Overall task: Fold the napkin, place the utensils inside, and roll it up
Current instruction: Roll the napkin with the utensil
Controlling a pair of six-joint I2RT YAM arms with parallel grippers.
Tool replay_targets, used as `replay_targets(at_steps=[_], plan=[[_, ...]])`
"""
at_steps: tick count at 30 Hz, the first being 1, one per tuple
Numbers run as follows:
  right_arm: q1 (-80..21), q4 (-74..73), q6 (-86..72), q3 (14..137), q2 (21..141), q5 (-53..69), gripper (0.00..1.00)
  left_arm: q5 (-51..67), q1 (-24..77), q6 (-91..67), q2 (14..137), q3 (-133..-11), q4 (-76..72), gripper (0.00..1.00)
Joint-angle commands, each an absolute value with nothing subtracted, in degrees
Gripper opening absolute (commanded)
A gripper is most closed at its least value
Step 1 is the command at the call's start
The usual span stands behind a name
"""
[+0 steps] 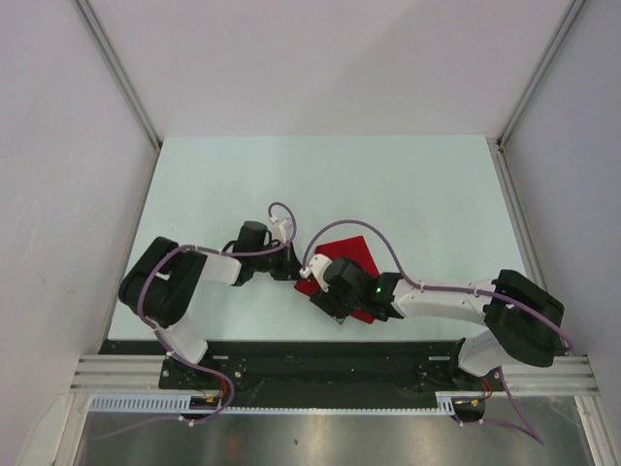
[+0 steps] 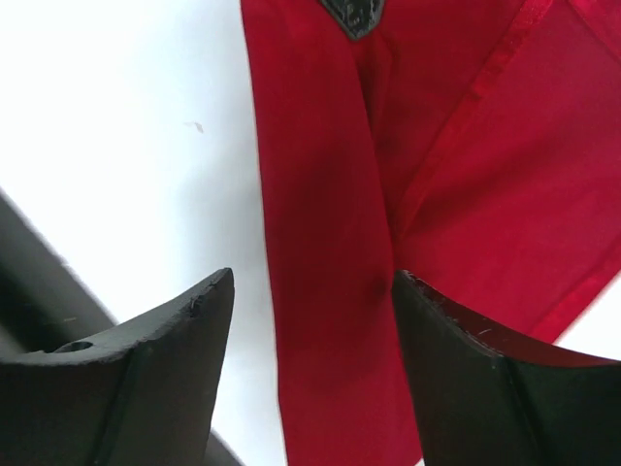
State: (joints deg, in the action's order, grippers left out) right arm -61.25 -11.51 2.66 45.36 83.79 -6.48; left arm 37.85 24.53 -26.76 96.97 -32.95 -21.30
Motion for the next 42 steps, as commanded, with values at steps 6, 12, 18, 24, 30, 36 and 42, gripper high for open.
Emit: replay_targets(at_steps=[6, 12, 18, 24, 30, 36, 42], plan=[[-65.13, -5.80, 6.68, 45.35, 88.68, -18.02, 0.61, 36.56, 24.96, -26.28, 99.32, -34.45, -17.05, 0.00], [-63.90, -8.17, 5.10, 46.40, 91.32, -14.42, 0.43, 37.00, 24.96, -26.37, 98.79, -34.72, -16.79, 0.00], [-60.03, -12.91, 3.08, 48.78, 92.63, -0.63, 0.33, 37.35, 24.61, -27.42, 96.95, -36.21, -16.35, 0.20], [-53.10, -15.82, 0.27, 48.96, 93.34, 17.03, 0.23, 34.56, 22.42, -29.00, 91.33, -37.79, -15.21, 0.58], [-42.82, -11.97, -3.68, 46.94, 94.83, 35.49, 0.22, 28.74, 21.36, -27.78, 83.42, -35.69, -14.15, 0.68], [-34.64, -7.48, -7.20, 45.35, 99.22, 48.59, 0.20, 31.64, 21.71, -26.19, 79.72, -28.84, -20.65, 0.68], [-31.38, -6.24, -8.08, 45.26, 104.93, 53.69, 0.19, 34.01, 23.20, -26.63, 83.04, -26.98, -26.18, 0.65]])
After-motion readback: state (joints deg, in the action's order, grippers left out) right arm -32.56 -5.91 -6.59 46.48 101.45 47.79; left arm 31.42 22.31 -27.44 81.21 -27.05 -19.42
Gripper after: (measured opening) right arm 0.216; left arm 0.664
